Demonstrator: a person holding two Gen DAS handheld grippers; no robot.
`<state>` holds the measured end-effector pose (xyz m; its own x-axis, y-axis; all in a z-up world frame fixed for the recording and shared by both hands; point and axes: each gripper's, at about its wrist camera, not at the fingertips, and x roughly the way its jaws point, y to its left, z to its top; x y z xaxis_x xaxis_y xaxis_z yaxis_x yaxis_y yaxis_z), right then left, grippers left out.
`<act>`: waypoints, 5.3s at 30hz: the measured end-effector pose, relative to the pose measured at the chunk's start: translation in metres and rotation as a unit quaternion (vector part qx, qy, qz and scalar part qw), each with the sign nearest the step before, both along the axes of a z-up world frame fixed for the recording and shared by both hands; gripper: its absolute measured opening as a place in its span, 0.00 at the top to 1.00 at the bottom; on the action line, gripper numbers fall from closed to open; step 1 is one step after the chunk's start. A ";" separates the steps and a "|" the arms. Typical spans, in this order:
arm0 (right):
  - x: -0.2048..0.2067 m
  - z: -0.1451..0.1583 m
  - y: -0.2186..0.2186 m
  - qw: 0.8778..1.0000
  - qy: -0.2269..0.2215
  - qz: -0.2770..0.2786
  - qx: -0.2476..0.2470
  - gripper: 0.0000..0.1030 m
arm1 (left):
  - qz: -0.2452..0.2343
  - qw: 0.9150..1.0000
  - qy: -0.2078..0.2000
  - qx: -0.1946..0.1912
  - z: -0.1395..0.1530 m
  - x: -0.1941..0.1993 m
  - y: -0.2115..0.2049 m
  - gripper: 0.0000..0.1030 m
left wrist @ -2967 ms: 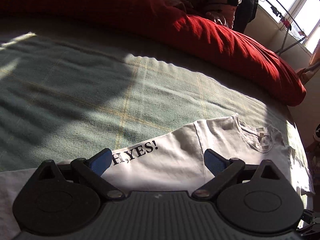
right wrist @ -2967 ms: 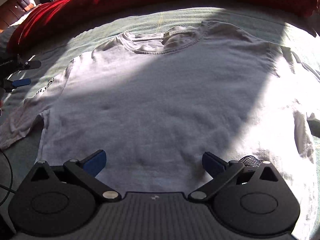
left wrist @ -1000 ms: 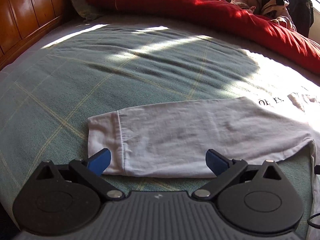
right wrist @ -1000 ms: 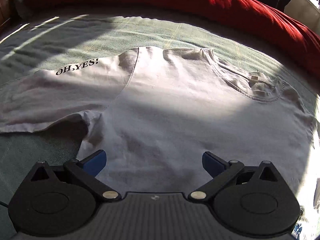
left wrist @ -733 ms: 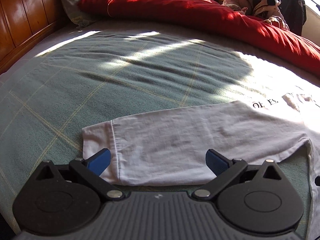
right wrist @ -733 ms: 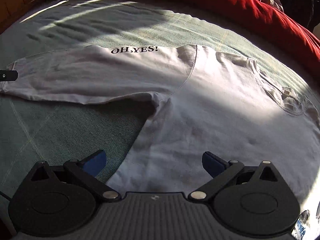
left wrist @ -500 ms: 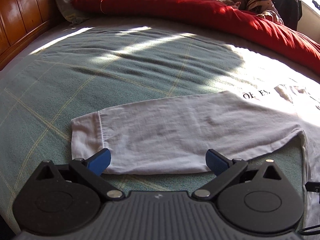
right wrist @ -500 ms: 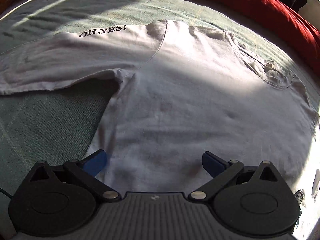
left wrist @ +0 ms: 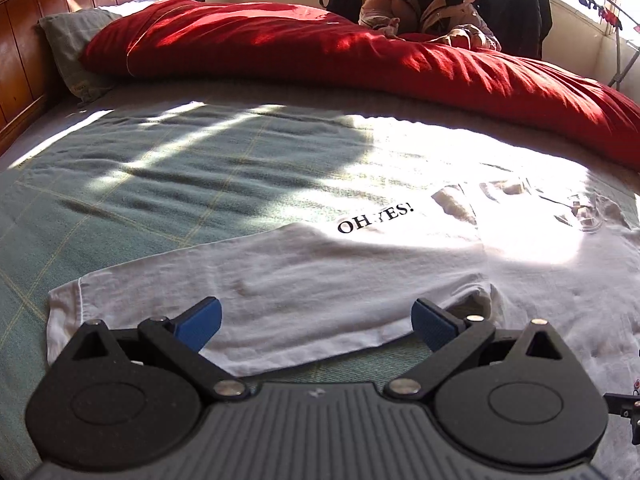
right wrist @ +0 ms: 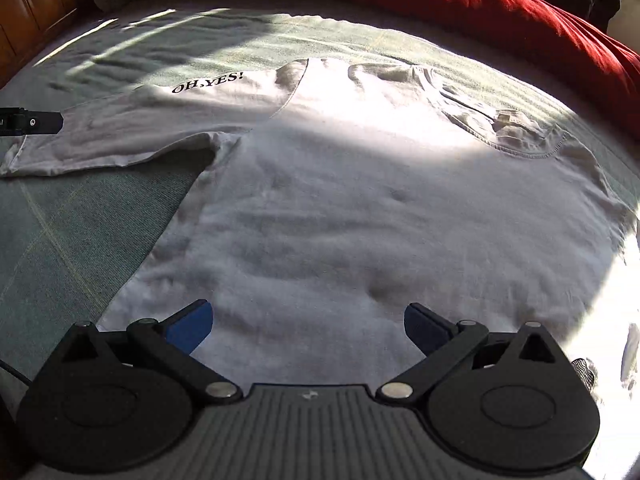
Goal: Fold clothes
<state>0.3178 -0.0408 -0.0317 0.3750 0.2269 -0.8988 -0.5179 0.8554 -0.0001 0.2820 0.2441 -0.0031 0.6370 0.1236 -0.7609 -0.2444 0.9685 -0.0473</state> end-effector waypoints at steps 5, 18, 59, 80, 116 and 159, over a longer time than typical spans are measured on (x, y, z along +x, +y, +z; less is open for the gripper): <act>0.005 -0.001 -0.099 0.997 -0.009 -0.079 -0.012 0.00 | -0.112 0.994 -0.006 -0.014 0.004 0.028 -0.099 0.02; 0.000 -0.036 -0.199 0.998 0.011 -0.060 0.026 0.00 | -0.160 0.979 0.127 0.013 -0.050 -0.016 -0.211 0.02; -0.080 -0.020 -0.216 0.995 -0.046 -0.089 0.028 0.00 | -0.235 0.971 0.036 0.023 -0.032 -0.101 -0.166 0.01; -0.120 -0.034 -0.192 0.989 -0.081 -0.060 0.113 0.00 | -0.189 0.981 -0.038 0.022 -0.066 -0.143 -0.209 0.01; -0.189 -0.052 -0.207 0.955 -0.208 -0.169 0.127 0.00 | -0.128 0.989 -0.053 -0.050 -0.071 -0.179 -0.217 0.01; -0.117 -0.046 -0.183 0.967 -0.151 -0.090 0.183 0.00 | -0.047 0.993 -0.006 -0.106 -0.045 -0.079 -0.218 0.01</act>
<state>0.2011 -0.2240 -0.0778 0.6707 0.4168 -0.6136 -0.3852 0.9026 0.1922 0.2028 0.0265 -0.0483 0.6468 -0.0986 -0.7562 -0.1517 0.9551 -0.2544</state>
